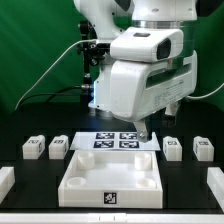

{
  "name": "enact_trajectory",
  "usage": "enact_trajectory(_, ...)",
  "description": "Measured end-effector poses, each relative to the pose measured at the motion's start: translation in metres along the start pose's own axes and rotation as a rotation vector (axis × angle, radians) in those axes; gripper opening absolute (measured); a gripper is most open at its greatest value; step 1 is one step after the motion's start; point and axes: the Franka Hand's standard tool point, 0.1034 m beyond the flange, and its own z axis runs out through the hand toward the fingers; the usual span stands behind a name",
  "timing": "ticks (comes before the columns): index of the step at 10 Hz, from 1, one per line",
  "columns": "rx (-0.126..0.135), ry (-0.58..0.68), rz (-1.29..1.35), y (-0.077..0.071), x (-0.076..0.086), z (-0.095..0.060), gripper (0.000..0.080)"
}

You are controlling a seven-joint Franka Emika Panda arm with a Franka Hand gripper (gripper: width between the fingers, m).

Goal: Assemble one leg

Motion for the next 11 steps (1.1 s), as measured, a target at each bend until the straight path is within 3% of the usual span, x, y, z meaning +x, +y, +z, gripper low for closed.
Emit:
enact_trajectory(9,0.0,-0.001,-0.041,0.0,-0.001,0.0,0.065)
enact_trajectory(10,-0.008,0.0,-0.102,-0.002,-0.003,0.003,0.065)
enact_trajectory(11,-0.02,0.004,-0.261,-0.021,-0.02,0.015,0.065)
